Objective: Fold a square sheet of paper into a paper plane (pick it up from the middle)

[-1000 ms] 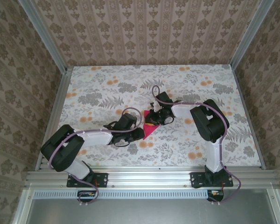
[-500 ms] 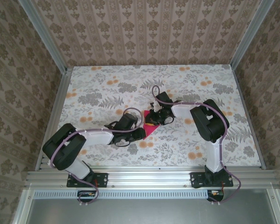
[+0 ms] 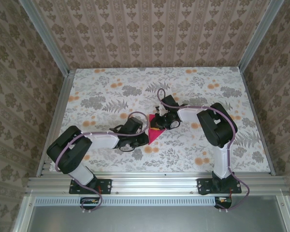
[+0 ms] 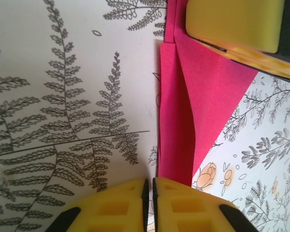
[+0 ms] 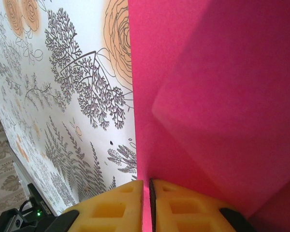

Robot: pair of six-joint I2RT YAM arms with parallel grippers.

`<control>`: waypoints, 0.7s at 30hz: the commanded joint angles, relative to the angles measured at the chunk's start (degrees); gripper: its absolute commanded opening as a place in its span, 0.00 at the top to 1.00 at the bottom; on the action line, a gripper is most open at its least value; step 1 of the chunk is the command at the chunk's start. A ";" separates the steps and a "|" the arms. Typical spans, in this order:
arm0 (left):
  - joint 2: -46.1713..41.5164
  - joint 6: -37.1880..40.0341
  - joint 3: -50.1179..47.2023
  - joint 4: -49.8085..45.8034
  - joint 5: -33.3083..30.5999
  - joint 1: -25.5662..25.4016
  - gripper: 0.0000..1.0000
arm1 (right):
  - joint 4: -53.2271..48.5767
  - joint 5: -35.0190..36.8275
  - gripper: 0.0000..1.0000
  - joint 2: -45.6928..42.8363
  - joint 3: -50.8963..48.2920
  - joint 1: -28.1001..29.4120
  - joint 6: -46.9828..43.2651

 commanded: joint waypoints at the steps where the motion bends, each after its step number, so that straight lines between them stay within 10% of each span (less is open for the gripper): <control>1: 2.44 -0.49 0.60 -2.83 -1.18 -0.10 0.90 | -4.73 2.94 0.86 2.48 -1.41 0.63 -1.15; 9: -7.64 0.24 -0.13 -5.62 -5.67 -0.04 0.89 | -5.12 3.38 0.86 2.52 -1.33 0.64 -1.39; 21: -0.52 4.32 5.22 3.47 7.77 -0.02 0.92 | -5.51 3.84 0.87 2.93 -0.93 0.62 -1.13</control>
